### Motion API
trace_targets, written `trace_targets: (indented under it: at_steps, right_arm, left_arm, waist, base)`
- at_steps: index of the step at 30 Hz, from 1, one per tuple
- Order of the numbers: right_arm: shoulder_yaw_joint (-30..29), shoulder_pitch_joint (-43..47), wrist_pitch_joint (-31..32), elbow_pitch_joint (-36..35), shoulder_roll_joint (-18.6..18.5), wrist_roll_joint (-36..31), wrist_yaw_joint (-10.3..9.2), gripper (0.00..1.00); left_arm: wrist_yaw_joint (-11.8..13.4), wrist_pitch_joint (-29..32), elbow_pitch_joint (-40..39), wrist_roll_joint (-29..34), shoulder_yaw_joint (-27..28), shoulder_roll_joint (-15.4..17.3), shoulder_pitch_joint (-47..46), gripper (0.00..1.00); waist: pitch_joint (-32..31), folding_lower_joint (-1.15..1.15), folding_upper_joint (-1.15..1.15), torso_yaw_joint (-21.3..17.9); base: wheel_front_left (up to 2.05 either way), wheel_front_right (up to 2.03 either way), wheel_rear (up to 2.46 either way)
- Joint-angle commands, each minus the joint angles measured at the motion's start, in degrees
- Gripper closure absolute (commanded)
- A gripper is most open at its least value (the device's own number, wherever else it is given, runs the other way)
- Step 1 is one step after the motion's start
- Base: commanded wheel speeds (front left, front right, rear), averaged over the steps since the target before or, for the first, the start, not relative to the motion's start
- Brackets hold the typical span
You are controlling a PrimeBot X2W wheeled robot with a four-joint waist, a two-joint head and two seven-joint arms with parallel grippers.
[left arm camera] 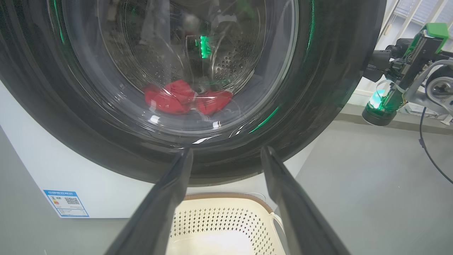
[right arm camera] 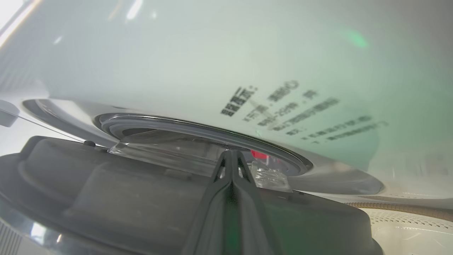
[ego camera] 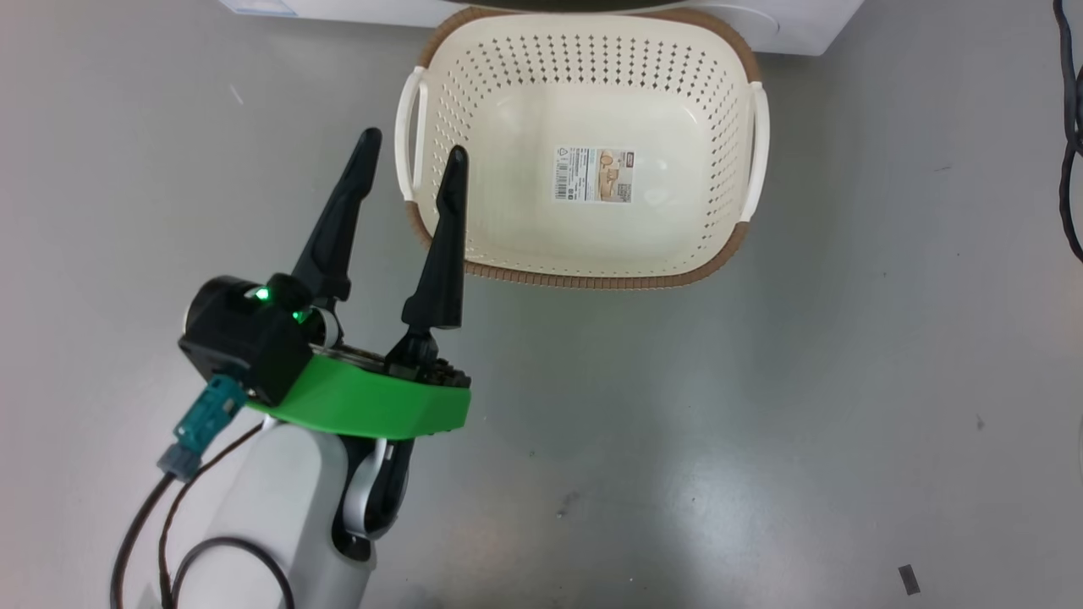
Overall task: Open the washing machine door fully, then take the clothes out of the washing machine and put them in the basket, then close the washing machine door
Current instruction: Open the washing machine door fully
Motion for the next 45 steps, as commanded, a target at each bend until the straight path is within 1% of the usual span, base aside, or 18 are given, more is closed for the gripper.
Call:
trace_targets:
  at_steps: [1, 10, 20, 36, 45]
  right_arm:
    - [1.51, -0.05, 1.19, -2.14, 2.83, 0.07, 0.45, 1.00]
    - [2.70, 3.68, 4.10, -4.12, 3.99, 0.54, 0.45, 1.00]
    - [3.25, 7.91, 5.92, -5.69, 4.93, 0.79, 0.45, 1.00]
    - [4.58, 17.52, 7.91, -6.78, 5.97, 3.33, 0.45, 1.00]
    - [7.20, 24.38, 7.66, -6.98, 6.26, 5.76, 0.45, 1.00]
  left_arm:
    - [0.28, -0.44, -1.30, -0.26, 1.68, 1.14, 0.45, 0.00]
    - [0.41, -0.44, -0.82, 0.01, 2.48, 1.14, 0.84, 0.00]
    - [0.33, -0.44, 0.13, -0.19, 3.00, 1.14, 1.94, 0.00]
    - [-0.15, -0.44, 2.41, 0.14, 4.28, 1.14, 5.23, 0.00]
    - [-0.21, -0.44, 4.19, 0.01, 4.69, 1.14, 8.13, 0.00]
  waist:
    - [-0.20, 0.00, 0.00, -0.15]
    - [-2.17, 0.00, 0.00, -1.60]
    - [-5.25, 0.00, 0.00, -2.52]
    - [-13.85, 0.00, 0.00, -2.57]
    - [-20.04, 0.00, 0.00, -2.36]
  base:
    - [0.00, 0.00, 0.00]
    - [0.00, 0.00, 0.00]
    - [0.00, 0.00, 0.00]
    - [0.00, 0.00, 0.00]
    - [0.00, 0.00, 0.00]
